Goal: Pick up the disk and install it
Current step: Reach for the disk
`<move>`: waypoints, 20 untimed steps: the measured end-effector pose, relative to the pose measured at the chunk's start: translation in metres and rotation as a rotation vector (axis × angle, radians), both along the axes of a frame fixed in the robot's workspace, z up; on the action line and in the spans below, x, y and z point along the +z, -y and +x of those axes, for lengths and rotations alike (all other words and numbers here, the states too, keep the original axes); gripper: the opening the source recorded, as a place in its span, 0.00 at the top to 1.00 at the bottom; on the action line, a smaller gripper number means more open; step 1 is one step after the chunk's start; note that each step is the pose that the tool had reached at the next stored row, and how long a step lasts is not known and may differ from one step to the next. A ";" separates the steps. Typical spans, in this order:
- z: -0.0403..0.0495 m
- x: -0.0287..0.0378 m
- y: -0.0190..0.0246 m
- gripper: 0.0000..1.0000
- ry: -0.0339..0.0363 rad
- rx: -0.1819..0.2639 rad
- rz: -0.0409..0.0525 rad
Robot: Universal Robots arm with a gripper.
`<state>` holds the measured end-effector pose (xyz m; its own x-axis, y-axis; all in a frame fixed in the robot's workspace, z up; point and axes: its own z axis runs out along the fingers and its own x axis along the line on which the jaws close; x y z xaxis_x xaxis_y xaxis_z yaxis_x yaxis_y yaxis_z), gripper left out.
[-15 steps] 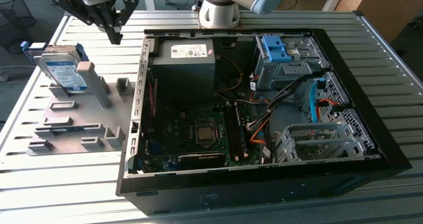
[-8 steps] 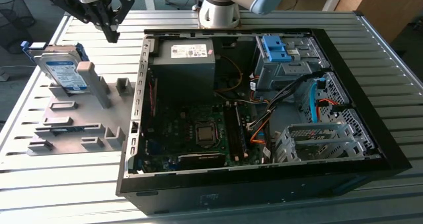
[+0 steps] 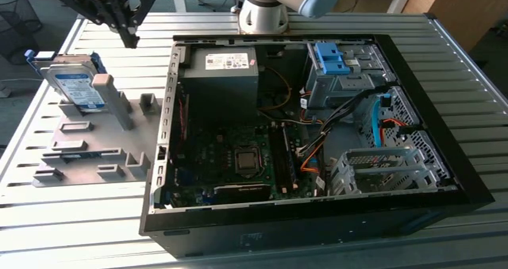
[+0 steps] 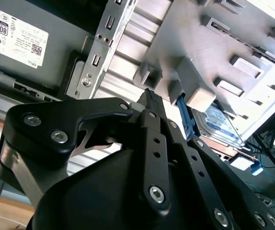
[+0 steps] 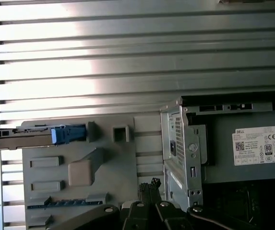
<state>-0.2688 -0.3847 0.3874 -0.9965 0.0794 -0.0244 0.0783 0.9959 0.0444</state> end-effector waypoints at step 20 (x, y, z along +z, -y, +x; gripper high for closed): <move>-0.0056 -0.0001 -0.0005 0.89 0.0000 0.000 0.0000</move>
